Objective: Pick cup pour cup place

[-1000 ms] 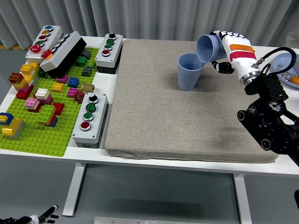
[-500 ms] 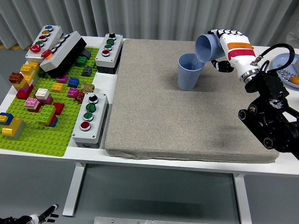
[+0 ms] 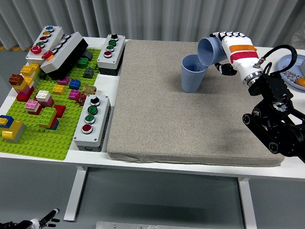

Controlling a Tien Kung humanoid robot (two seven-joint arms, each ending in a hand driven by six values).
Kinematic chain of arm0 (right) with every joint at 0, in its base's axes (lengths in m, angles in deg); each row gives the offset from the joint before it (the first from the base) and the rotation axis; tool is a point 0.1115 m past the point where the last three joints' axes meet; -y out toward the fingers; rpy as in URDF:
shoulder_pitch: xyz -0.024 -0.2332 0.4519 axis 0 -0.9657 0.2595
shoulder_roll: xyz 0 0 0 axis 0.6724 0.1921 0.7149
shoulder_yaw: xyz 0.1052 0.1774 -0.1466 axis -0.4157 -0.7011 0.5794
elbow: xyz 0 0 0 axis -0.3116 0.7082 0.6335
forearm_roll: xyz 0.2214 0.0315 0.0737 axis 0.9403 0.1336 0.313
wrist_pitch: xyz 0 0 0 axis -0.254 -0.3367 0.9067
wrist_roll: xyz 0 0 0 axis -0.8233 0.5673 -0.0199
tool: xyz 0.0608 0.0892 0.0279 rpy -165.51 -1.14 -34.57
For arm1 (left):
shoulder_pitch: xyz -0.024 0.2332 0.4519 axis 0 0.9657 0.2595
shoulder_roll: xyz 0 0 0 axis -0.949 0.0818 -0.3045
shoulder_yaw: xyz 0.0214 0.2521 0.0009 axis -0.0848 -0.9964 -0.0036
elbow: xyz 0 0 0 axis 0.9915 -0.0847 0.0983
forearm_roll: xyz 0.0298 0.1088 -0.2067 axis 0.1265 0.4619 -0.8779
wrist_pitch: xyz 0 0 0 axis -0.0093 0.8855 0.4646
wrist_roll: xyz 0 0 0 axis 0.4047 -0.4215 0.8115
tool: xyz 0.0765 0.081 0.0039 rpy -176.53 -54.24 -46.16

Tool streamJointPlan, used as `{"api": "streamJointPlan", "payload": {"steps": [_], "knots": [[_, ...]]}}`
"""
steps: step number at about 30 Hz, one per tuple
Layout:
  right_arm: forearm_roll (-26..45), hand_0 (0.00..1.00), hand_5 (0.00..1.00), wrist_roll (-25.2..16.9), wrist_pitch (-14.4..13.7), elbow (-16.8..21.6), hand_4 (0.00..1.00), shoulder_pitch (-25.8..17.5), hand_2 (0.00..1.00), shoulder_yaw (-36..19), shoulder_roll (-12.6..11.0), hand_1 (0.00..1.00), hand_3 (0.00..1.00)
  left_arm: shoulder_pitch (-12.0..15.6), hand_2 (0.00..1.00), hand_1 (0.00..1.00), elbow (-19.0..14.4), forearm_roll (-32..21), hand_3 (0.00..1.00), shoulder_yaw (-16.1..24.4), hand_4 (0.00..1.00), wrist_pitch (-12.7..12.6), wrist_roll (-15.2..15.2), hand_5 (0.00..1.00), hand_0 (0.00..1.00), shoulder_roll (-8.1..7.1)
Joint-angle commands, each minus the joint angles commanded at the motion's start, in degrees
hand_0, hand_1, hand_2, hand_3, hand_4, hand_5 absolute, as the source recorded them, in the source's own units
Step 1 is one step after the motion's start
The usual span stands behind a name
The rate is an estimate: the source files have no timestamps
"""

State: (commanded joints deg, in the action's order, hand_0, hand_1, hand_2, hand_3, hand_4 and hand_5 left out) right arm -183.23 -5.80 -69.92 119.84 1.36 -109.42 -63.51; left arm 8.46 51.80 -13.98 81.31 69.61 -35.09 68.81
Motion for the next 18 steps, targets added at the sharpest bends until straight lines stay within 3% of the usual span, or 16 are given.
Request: {"api": "streamJointPlan", "payload": {"steps": [18], "knots": [[-0.3, 0.829, 0.002, 0.4, 0.2, -0.5, 0.514, -0.3, 0.564, -0.4, 0.4, 0.673, 0.554, 0.5, 0.906, 0.839, 0.0, -0.1, 0.794, -0.1, 0.618, 0.1, 0.1, 0.998, 0.850, -0.01]]}}
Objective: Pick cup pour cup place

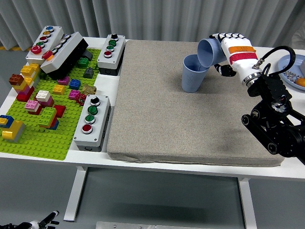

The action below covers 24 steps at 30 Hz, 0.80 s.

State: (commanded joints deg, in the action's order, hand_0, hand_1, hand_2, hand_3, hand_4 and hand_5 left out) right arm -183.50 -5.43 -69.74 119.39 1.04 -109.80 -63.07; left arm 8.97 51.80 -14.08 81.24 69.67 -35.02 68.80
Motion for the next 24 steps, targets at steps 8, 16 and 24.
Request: {"api": "streamJointPlan", "payload": {"steps": [8, 16, 24], "knots": [[0.5, 0.830, 0.002, -0.1, 0.1, 0.0, 0.510, 0.1, 0.564, -0.3, 0.1, 0.673, 0.553, -0.1, 0.906, 0.840, 0.0, 0.1, 0.794, 0.1, 0.618, 0.0, 0.0, 0.998, 0.850, -0.02], [1.1, 0.829, 0.002, 0.0, 0.0, 0.3, 0.509, 0.3, 0.565, -0.7, 0.2, 0.673, 0.553, -0.1, 0.906, 0.840, 0.0, 0.3, 0.793, 0.2, 0.618, 0.0, 0.1, 0.998, 0.850, 0.00], [8.6, 0.829, 0.002, -1.1, -0.5, -0.1, 0.502, -0.3, 0.563, -3.6, 0.8, 0.671, 0.550, -0.2, 0.906, 0.840, 0.0, 0.2, 0.794, 0.2, 0.618, 0.0, 0.0, 0.998, 0.850, 0.10]]}}
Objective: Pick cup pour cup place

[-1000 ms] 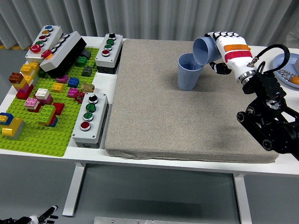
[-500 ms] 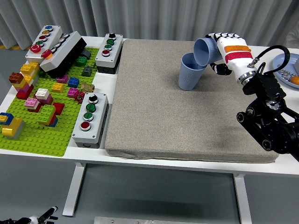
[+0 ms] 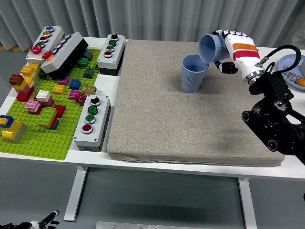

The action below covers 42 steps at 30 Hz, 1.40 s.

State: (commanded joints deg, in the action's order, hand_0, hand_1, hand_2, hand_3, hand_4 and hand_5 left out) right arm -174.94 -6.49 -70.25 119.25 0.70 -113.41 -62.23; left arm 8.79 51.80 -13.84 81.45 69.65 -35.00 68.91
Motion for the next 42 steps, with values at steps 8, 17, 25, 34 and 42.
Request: {"api": "streamJointPlan", "payload": {"steps": [8, 17, 25, 34, 42], "knots": [[18.6, 0.826, 0.002, -3.7, 1.8, -2.2, 0.502, -0.8, 0.564, -5.4, 0.5, 0.672, 0.550, 0.0, 0.906, 0.840, 0.0, 0.0, 0.794, 0.0, 0.618, 0.0, 0.0, 0.998, 0.850, 0.10], [39.8, 0.826, 0.002, -5.0, 5.8, -4.4, 0.502, -2.9, 0.564, -11.9, 1.6, 0.670, 0.548, 0.0, 0.906, 0.840, 0.0, 0.0, 0.794, -0.1, 0.617, 0.0, 0.0, 0.998, 0.850, 0.24], [48.3, 0.824, 0.002, -5.7, 6.3, -5.8, 0.501, -5.5, 0.563, -14.9, 2.9, 0.670, 0.545, 0.3, 0.906, 0.840, 0.0, 0.0, 0.794, -0.3, 0.616, 0.1, 0.0, 0.998, 0.850, 0.30], [45.6, 0.824, 0.002, -6.8, 4.8, -5.8, 0.501, -8.8, 0.563, -14.9, 3.8, 0.670, 0.545, 0.6, 0.906, 0.840, 0.0, 0.0, 0.795, -0.6, 0.616, 0.1, 0.0, 0.998, 0.850, 0.38], [52.7, 0.823, 0.002, -9.1, 8.3, -7.1, 0.502, -10.5, 0.564, -17.8, 4.6, 0.671, 0.547, 0.6, 0.906, 0.840, 0.0, -0.2, 0.794, -0.9, 0.615, 0.1, 0.0, 0.998, 0.850, 0.47]]}}
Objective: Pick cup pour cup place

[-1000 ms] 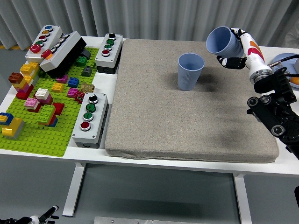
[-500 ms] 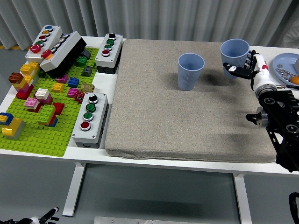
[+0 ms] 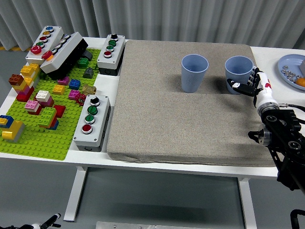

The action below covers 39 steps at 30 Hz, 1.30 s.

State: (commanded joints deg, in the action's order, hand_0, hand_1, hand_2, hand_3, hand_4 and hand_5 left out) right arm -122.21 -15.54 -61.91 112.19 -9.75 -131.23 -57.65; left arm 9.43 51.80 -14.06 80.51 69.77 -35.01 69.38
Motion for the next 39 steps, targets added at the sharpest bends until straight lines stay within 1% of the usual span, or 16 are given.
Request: {"api": "streamJointPlan", "payload": {"steps": [3, 11, 18, 25, 29, 30, 31, 33, 34, 36, 37, 39], "knots": [[2.2, 0.824, 0.002, 0.2, 0.9, 0.2, 0.500, 0.0, 0.565, -0.9, 0.0, 0.672, 0.547, 0.0, 0.906, 0.840, 0.0, 0.0, 0.795, 0.0, 0.616, 0.0, 0.0, 0.998, 0.850, 0.01], [1.0, 0.825, 0.002, 0.4, 0.5, 1.0, 0.502, 0.3, 0.565, -1.3, -0.2, 0.672, 0.547, -0.2, 0.906, 0.840, 0.0, 0.1, 0.795, 0.0, 0.615, 0.0, -0.1, 0.998, 0.850, 0.04], [1.2, 0.820, 0.002, 1.0, 0.9, 0.9, 0.501, 0.0, 0.579, -1.1, -0.2, 0.675, 0.557, -0.4, 0.906, 0.840, 0.0, 0.1, 0.795, 0.1, 0.614, 0.1, 0.0, 0.998, 0.849, 0.07], [2.4, 0.823, 0.002, 0.5, 1.3, 0.7, 0.499, -0.4, 0.580, -0.6, -0.1, 0.678, 0.568, -0.3, 0.906, 0.840, 0.0, 0.3, 0.795, 0.2, 0.614, 0.1, 0.0, 0.998, 0.850, 0.11], [2.4, 0.823, 0.002, 0.5, 2.0, 0.8, 0.499, -0.4, 0.580, -0.7, -0.2, 0.678, 0.568, -0.4, 0.906, 0.840, 0.0, 0.3, 0.795, 0.2, 0.614, 0.1, 0.0, 0.998, 0.850, 0.10], [2.5, 0.823, 0.002, 0.4, 2.9, 0.8, 0.499, -0.4, 0.580, -0.9, -0.2, 0.678, 0.568, -0.4, 0.906, 0.840, 0.0, 0.3, 0.795, 0.1, 0.614, 0.1, 0.0, 0.998, 0.850, 0.09], [2.6, 0.853, 0.002, 0.3, 3.2, 0.8, 0.541, -0.4, 0.690, -1.0, -0.2, 0.744, 0.744, -0.4, 0.907, 0.840, 0.0, 0.2, 0.795, 0.1, 0.614, 0.1, 0.0, 0.998, 0.849, 0.09], [2.3, 0.853, 0.002, 0.4, 4.2, 0.8, 0.541, -0.4, 0.690, -1.1, -0.2, 0.744, 0.744, -0.4, 0.907, 0.840, 0.0, 0.3, 0.795, 0.2, 0.614, 0.1, 0.0, 0.998, 0.849, 0.09], [2.4, 0.853, 0.002, 0.4, 5.2, 0.9, 0.541, -0.5, 0.690, -1.2, -0.2, 0.744, 0.744, -0.4, 0.907, 0.840, 0.0, 0.2, 0.795, 0.1, 0.614, 0.1, 0.0, 0.998, 0.849, 0.09], [1.7, 0.853, 0.002, 0.6, 6.3, 1.0, 0.541, -0.4, 0.690, -1.5, -0.3, 0.744, 0.744, -0.4, 0.907, 0.840, 0.0, 0.2, 0.795, 0.1, 0.614, 0.1, 0.0, 0.998, 0.849, 0.10], [1.4, 0.921, 0.087, 0.7, 6.7, 1.0, 0.738, -0.4, 0.903, -1.6, -0.3, 0.853, 0.891, -0.4, 0.905, 0.840, 0.0, 0.2, 0.795, 0.1, 0.614, 0.1, 0.0, 0.998, 0.850, 0.10], [0.6, 0.921, 0.087, 0.9, 7.6, 1.0, 0.738, -0.4, 0.903, -2.0, -0.3, 0.853, 0.891, -0.3, 0.905, 0.840, 0.0, 0.2, 0.795, 0.1, 0.614, 0.1, 0.0, 0.998, 0.850, 0.10]]}}
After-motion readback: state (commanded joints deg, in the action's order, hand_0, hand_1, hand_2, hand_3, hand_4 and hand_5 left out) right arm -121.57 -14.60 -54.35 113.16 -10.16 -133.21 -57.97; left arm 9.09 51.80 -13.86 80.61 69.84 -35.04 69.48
